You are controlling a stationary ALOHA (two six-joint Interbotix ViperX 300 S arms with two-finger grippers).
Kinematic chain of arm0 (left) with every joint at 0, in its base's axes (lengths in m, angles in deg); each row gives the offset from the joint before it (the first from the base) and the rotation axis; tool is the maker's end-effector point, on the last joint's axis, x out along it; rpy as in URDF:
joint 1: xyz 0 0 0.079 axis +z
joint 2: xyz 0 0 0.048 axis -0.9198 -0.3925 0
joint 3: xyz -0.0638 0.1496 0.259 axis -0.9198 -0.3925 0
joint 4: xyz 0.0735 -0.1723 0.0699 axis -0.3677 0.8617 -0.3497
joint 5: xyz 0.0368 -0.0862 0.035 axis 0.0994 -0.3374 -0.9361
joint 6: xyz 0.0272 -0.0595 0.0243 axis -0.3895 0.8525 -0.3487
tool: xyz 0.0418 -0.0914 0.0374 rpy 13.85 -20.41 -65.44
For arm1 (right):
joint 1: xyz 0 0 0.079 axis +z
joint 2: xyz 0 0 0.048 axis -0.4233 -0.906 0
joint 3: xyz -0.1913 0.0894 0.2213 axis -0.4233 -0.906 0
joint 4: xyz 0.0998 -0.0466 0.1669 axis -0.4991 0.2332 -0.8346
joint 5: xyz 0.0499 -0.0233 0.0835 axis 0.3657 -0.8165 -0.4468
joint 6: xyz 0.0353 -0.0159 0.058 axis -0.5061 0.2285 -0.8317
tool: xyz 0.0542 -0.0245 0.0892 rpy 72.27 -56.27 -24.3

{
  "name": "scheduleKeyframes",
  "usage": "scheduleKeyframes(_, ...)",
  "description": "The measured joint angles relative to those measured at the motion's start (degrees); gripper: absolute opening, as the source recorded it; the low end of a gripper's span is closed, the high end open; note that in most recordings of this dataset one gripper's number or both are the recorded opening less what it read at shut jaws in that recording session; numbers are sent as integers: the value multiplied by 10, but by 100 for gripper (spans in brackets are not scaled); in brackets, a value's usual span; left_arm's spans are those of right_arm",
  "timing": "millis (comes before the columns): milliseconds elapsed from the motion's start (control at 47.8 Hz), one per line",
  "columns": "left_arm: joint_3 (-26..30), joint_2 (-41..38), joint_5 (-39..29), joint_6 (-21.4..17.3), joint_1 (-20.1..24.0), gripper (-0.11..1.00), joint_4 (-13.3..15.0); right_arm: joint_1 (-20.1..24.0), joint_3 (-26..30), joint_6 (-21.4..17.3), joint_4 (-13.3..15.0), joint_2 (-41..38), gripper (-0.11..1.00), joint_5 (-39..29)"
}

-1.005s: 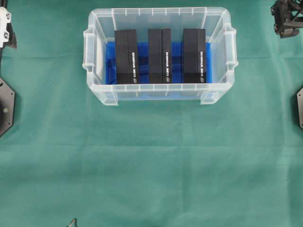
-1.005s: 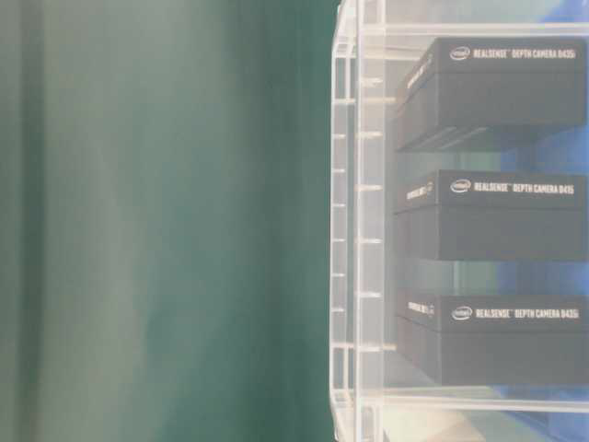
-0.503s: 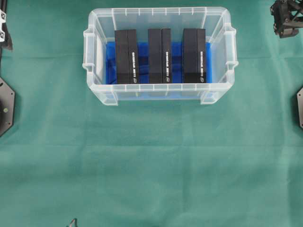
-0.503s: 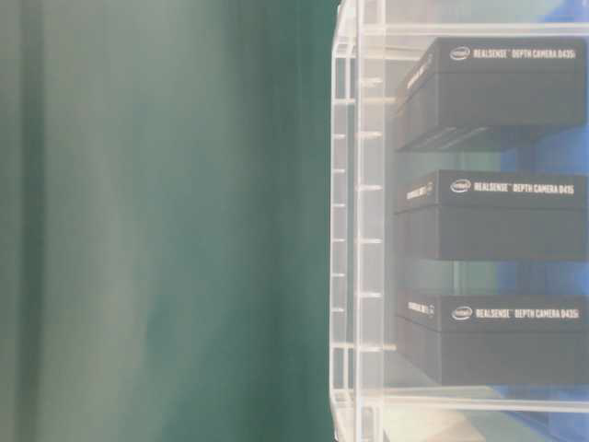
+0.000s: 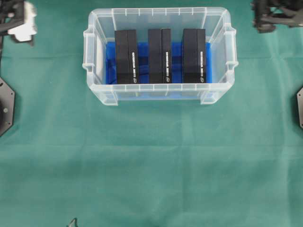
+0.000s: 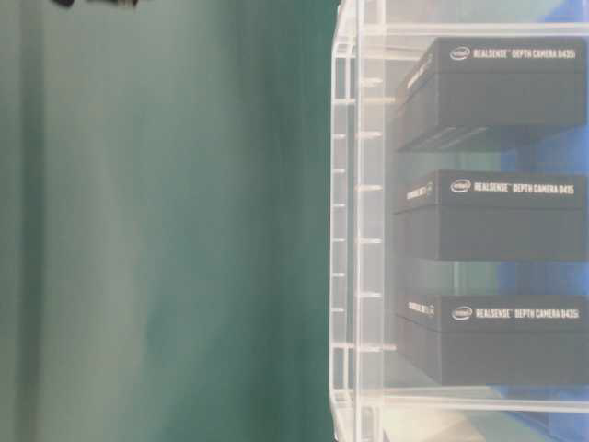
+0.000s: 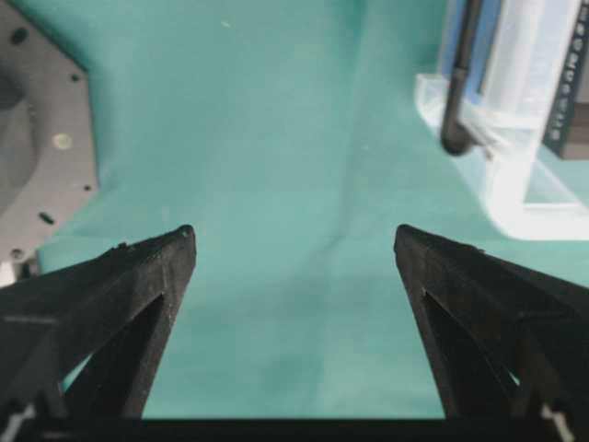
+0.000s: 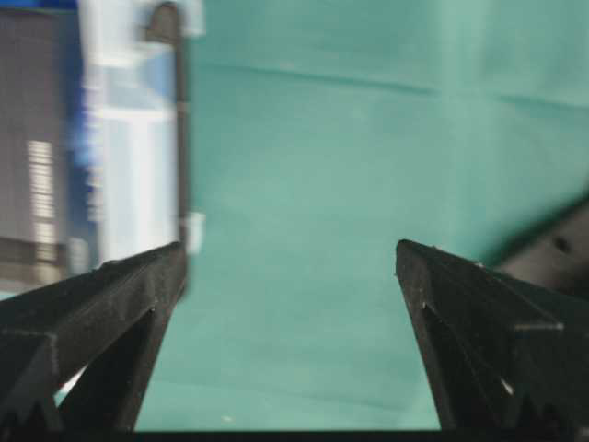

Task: Take the box out of the case with both arms.
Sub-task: 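Move both grippers over the left and right black boxes in the bin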

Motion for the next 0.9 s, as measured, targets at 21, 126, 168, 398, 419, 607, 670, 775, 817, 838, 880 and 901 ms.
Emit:
scheduleKeyframes(21, 6, -10, 0, 0, 0, 88, 0, 2, 4, 1, -1, -6, 96, 2)
scheduleKeyframes(126, 38, -49, 0, -7, -1, 88, 1, 11, 30, 0, -1, -38, 96, 9)
scheduleKeyframes(168, 52, -64, 0, -7, -1, 88, 0, 14, 41, 2, -1, -51, 96, 11)
scheduleKeyframes(398, 126, -141, 18, -26, -4, 88, -2, 30, 115, 6, -2, -123, 96, 17)
scheduleKeyframes(419, 132, -149, 18, -27, -5, 88, -2, 31, 123, 9, -2, -130, 96, 17)
scheduleKeyframes(607, 192, -207, 20, -36, -15, 88, -2, 35, 175, 32, -13, -178, 96, 18)
scheduleKeyframes(670, 213, -227, 21, -40, -18, 88, -2, 36, 191, 36, -18, -191, 96, 18)
scheduleKeyframes(775, 247, -260, 21, -51, -24, 88, -2, 39, 212, 40, -21, -207, 96, 18)
scheduleKeyframes(817, 258, -270, 21, -51, -27, 88, -2, 40, 219, 40, -21, -213, 96, 18)
scheduleKeyframes(838, 265, -275, 21, -54, -28, 88, -2, 40, 221, 40, -21, -216, 96, 18)
scheduleKeyframes(880, 275, -284, 21, -56, -30, 88, -2, 42, 226, 40, -22, -221, 96, 18)
scheduleKeyframes(901, 279, -288, 21, -56, -31, 88, -2, 42, 229, 40, -22, -222, 96, 18)
